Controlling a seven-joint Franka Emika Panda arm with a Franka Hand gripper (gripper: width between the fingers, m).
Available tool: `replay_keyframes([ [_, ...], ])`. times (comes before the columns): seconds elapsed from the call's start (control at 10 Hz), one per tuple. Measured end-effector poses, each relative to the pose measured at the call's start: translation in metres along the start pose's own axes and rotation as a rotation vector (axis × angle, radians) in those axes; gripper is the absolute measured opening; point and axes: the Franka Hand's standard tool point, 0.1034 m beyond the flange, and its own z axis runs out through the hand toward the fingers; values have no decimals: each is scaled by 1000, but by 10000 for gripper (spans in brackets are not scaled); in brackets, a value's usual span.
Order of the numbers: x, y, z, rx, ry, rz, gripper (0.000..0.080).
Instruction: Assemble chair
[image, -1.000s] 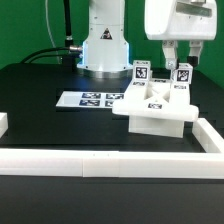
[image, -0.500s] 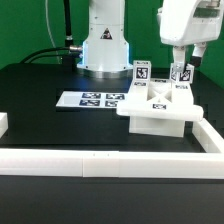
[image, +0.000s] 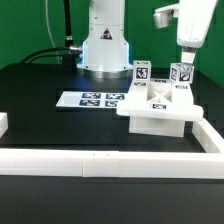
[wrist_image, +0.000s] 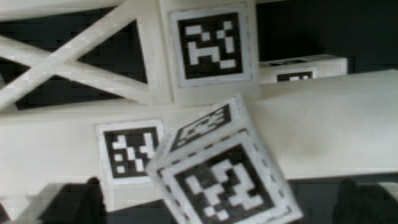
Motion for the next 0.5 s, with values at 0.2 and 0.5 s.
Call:
replay_keyframes([
  [0.2,1,0,0,-7,-14,-139,649],
  [0.5,-3,-1,2,-2,-24,-252,564],
])
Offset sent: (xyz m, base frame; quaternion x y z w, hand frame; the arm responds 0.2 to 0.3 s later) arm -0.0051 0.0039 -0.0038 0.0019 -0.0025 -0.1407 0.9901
